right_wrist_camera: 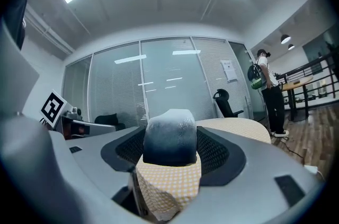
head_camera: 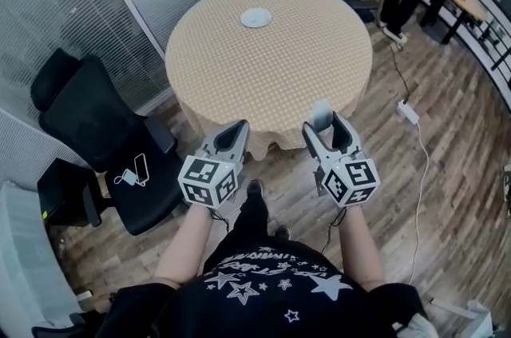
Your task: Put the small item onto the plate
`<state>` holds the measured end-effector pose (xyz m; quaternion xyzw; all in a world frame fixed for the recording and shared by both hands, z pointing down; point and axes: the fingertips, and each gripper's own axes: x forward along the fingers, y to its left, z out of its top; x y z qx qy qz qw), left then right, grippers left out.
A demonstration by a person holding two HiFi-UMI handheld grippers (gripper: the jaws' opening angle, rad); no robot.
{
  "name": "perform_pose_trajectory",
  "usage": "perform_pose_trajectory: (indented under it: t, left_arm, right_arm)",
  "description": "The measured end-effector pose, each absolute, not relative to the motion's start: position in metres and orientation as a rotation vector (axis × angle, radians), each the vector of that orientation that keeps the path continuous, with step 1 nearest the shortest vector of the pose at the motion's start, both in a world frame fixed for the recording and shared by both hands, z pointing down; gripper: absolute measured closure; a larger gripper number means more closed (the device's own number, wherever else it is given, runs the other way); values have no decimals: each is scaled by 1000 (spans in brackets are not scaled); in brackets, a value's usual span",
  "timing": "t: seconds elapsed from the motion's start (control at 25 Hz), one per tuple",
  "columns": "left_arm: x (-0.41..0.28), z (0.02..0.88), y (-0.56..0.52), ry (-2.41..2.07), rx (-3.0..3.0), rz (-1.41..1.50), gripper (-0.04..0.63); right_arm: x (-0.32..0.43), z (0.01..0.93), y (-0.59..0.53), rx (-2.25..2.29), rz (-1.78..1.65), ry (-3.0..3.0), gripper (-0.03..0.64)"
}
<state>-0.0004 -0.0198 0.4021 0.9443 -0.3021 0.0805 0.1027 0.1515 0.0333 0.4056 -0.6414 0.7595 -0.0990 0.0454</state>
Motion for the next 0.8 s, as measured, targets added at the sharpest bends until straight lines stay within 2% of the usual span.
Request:
perform_pose_trajectory:
  t: [0.48, 0.8]
  left_arm:
    - [42, 408, -138, -713, 2892, 272, 586]
    - [30, 418, -213, -699, 2862, 268, 586]
  right_arm:
    - [177, 407, -81, -2047, -336, 2260, 321]
    - [174, 415, -148, -2096, -378, 2224, 321]
